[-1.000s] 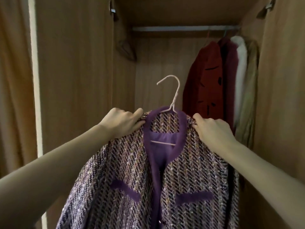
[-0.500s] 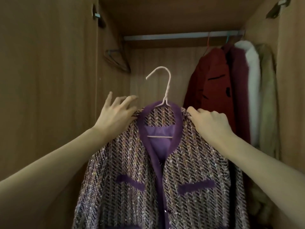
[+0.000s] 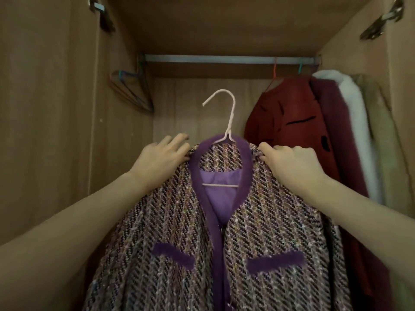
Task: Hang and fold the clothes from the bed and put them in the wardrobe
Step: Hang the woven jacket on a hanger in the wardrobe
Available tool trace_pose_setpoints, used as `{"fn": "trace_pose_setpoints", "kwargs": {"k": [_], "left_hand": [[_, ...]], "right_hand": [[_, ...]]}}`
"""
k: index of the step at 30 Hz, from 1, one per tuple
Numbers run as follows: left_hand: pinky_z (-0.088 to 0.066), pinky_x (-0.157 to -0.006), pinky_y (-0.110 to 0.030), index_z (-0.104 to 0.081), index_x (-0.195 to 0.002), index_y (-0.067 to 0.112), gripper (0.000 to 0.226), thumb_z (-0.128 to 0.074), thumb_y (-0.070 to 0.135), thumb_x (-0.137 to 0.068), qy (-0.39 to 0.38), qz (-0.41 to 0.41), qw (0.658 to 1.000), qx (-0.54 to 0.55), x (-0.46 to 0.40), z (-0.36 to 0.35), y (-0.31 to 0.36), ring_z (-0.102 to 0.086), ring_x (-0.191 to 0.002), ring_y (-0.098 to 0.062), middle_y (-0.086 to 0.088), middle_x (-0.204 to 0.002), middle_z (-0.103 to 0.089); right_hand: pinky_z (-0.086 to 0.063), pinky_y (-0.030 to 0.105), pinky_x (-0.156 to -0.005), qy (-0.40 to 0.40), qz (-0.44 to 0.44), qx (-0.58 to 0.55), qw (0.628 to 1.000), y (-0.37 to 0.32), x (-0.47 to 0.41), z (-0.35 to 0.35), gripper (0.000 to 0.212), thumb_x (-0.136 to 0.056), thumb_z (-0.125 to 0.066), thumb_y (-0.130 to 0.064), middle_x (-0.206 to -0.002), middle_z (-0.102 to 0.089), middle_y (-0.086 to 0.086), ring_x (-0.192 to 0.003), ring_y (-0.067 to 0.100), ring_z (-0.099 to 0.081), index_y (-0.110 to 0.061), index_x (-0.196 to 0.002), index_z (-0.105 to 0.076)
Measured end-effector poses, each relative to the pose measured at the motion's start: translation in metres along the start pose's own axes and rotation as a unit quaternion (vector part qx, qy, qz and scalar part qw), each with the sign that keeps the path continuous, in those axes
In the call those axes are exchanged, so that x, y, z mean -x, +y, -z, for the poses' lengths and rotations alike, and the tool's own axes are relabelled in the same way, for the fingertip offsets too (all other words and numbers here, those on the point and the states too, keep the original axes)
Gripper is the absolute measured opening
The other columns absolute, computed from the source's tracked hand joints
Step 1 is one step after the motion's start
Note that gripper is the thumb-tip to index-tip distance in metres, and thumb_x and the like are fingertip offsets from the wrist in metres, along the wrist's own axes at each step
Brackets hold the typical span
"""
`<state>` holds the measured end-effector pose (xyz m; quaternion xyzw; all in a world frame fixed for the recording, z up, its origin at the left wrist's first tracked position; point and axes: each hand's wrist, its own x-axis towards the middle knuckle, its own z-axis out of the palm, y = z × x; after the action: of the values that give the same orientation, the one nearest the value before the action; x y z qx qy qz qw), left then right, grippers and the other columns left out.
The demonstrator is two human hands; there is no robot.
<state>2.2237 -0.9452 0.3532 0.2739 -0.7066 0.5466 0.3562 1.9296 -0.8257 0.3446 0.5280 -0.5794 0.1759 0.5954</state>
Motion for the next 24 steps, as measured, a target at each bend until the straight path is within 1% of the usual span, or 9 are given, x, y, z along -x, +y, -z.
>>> {"fn": "trace_pose_setpoints", "kwargs": {"k": [4, 7, 9, 11, 13, 17, 19, 21, 24], "left_hand": [[-0.048, -0.046, -0.034, -0.051, -0.106, 0.013, 0.026, -0.041, 0.036, -0.101, 0.063, -0.027, 0.998, 0.005, -0.036, -0.038, -0.019, -0.059, -0.085, -0.023, -0.007, -0.116, -0.053], [-0.036, -0.041, -0.030, -0.050, -0.100, 0.014, 0.026, -0.037, 0.036, -0.100, 0.103, -0.032, 0.994, 0.012, -0.068, -0.059, -0.025, -0.062, -0.069, -0.024, -0.005, -0.090, -0.055], [-0.037, -0.043, -0.031, -0.050, -0.103, 0.015, 0.024, -0.040, 0.037, -0.101, 0.120, -0.023, 0.992, 0.014, -0.089, -0.075, -0.026, -0.064, -0.069, -0.025, -0.004, -0.085, -0.059], [-0.039, -0.045, -0.032, -0.051, -0.105, 0.015, 0.025, -0.042, 0.038, -0.099, 0.133, -0.016, 0.991, 0.027, -0.111, -0.089, -0.024, -0.066, -0.073, -0.026, -0.003, -0.086, -0.062], [-0.038, -0.047, -0.032, -0.050, -0.105, 0.017, 0.025, -0.042, 0.040, -0.098, 0.142, -0.009, 0.989, 0.035, -0.131, -0.101, -0.022, -0.067, -0.075, -0.026, -0.003, -0.087, -0.063], [-0.033, -0.051, -0.032, -0.051, -0.104, 0.019, 0.024, -0.046, 0.042, -0.097, 0.153, 0.048, 0.985, 0.057, -0.165, -0.133, -0.009, -0.066, -0.078, -0.029, -0.003, -0.089, -0.063], [-0.031, -0.057, -0.032, -0.051, -0.104, 0.021, 0.024, -0.046, 0.043, -0.096, 0.153, 0.094, 0.980, 0.089, -0.183, -0.153, 0.002, -0.065, -0.083, -0.030, -0.002, -0.092, -0.063], [-0.032, -0.064, -0.034, -0.050, -0.106, 0.024, 0.024, -0.044, 0.045, -0.097, 0.134, 0.120, 0.977, 0.116, -0.200, -0.173, 0.014, -0.065, -0.091, -0.029, -0.001, -0.099, -0.062], [-0.037, -0.075, -0.037, -0.051, -0.111, 0.027, 0.025, -0.043, 0.046, -0.098, 0.115, 0.134, 0.975, 0.136, -0.223, -0.199, 0.026, -0.064, -0.099, -0.026, 0.002, -0.105, -0.062]], "right_hand": [[-0.009, 0.020, -0.047, 0.024, -0.022, 0.041, 0.999, 0.017, -0.029, -0.011, 0.019, -0.087, -0.068, -0.029, -0.057, -0.057, 0.001, -0.040, 0.028, -0.056, -0.015, -0.089, -0.056], [-0.011, 0.020, -0.046, 0.050, -0.020, 0.075, 0.996, 0.035, -0.049, -0.018, 0.023, -0.092, -0.060, -0.036, -0.064, -0.061, 0.001, -0.049, 0.029, -0.061, -0.016, -0.093, -0.051], [-0.010, 0.022, -0.045, 0.072, -0.020, 0.083, 0.994, 0.049, -0.064, -0.023, 0.025, -0.094, -0.055, -0.040, -0.073, -0.061, 0.003, -0.061, 0.031, -0.063, -0.015, -0.094, -0.049], [-0.016, 0.023, -0.044, 0.099, -0.013, 0.082, 0.992, 0.062, -0.078, -0.027, 0.024, -0.093, -0.056, -0.037, -0.082, -0.058, 0.009, -0.073, 0.034, -0.061, -0.013, -0.094, -0.051], [-0.029, 0.028, -0.044, 0.107, -0.008, 0.088, 0.990, 0.074, -0.092, -0.033, 0.025, -0.093, -0.055, -0.036, -0.088, -0.057, 0.013, -0.080, 0.036, -0.059, -0.012, -0.097, -0.051], [-0.049, 0.039, -0.053, 0.088, -0.014, 0.095, 0.992, 0.095, -0.113, -0.057, 0.024, -0.095, -0.050, -0.039, -0.089, -0.060, 0.012, -0.085, 0.036, -0.060, -0.016, -0.094, -0.045], [-0.050, 0.039, -0.053, 0.086, -0.020, 0.101, 0.991, 0.105, -0.119, -0.070, 0.026, -0.094, -0.051, -0.041, -0.087, -0.059, 0.010, -0.084, 0.034, -0.061, -0.020, -0.088, -0.037], [-0.045, 0.034, -0.049, 0.074, -0.023, 0.106, 0.991, 0.114, -0.125, -0.086, 0.030, -0.094, -0.051, -0.044, -0.085, -0.058, 0.007, -0.082, 0.032, -0.060, -0.023, -0.086, -0.031], [-0.035, 0.031, -0.049, 0.060, -0.028, 0.115, 0.991, 0.124, -0.134, -0.107, 0.030, -0.093, -0.052, -0.046, -0.086, -0.058, 0.006, -0.083, 0.031, -0.060, -0.020, -0.087, -0.038]]}}
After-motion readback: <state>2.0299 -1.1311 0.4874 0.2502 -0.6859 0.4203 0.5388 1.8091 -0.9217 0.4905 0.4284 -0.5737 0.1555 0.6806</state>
